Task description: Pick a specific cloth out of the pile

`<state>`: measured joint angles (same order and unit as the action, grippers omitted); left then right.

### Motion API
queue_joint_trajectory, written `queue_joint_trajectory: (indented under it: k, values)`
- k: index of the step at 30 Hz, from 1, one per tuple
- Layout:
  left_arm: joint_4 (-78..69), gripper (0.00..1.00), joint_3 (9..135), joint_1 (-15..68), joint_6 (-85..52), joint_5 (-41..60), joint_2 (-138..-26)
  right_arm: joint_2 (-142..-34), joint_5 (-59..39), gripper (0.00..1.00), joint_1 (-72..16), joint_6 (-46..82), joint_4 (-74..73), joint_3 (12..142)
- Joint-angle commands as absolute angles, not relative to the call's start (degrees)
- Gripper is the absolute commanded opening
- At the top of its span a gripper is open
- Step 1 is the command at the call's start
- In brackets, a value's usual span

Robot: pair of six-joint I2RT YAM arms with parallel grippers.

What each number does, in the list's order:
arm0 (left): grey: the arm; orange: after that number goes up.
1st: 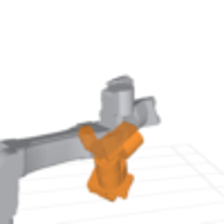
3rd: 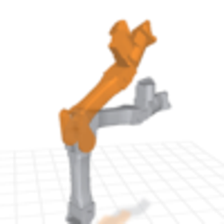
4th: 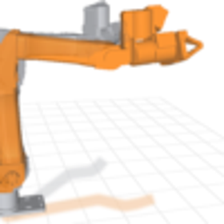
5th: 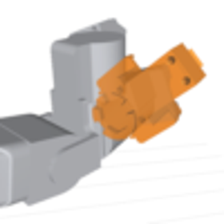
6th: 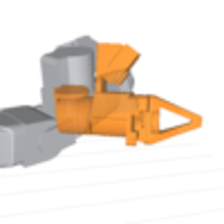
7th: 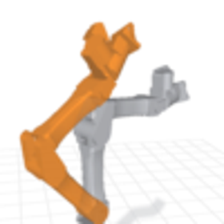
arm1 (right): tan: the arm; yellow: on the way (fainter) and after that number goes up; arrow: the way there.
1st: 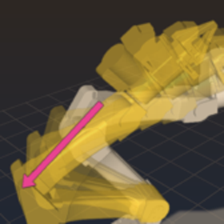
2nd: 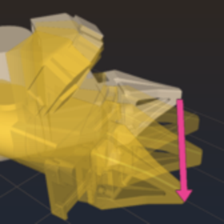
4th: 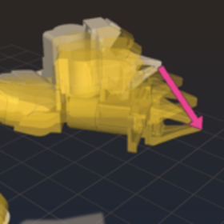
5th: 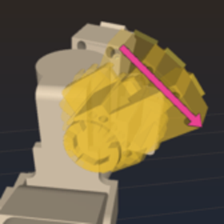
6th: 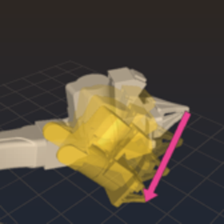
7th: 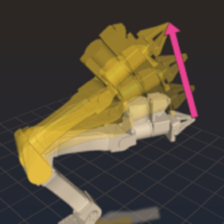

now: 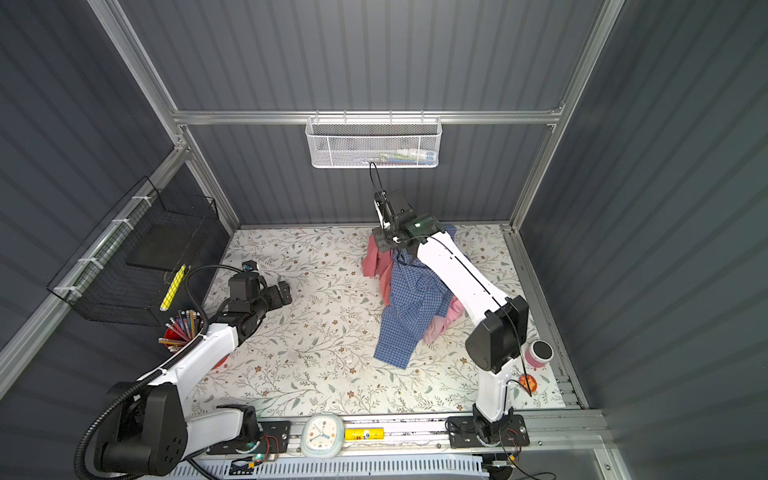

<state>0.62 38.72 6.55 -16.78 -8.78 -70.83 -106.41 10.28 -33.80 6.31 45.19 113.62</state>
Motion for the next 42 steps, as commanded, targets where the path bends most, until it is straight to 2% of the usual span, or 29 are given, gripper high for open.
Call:
queue_joint_trajectory:
  k: [1,14,18,28,36,42]
  values:
    - [0.26,1.00,39.08,6.64,-16.85,-7.32,-70.84,-100.82,11.34,0.00,-33.39,8.41,43.21,112.72]
    - [-1.24,1.00,41.91,11.44,-15.75,-3.23,-73.78,-86.56,9.70,0.00,-29.25,11.45,41.52,109.42]
    - [-1.41,1.00,43.87,15.70,-14.79,-3.42,-76.00,-81.23,6.43,0.00,-26.31,15.74,37.41,103.12]
    - [-4.34,1.00,47.52,19.26,-16.58,3.63,-78.93,-73.15,4.20,0.00,-20.11,22.28,35.60,85.80]
    - [-8.03,1.00,53.84,25.92,-16.00,17.72,-83.24,-70.18,4.36,0.00,-18.75,25.80,33.42,73.44]
    - [-10.46,1.00,61.25,32.65,-15.90,27.74,-89.96,-69.47,-0.62,0.00,-18.28,28.14,29.33,66.54]
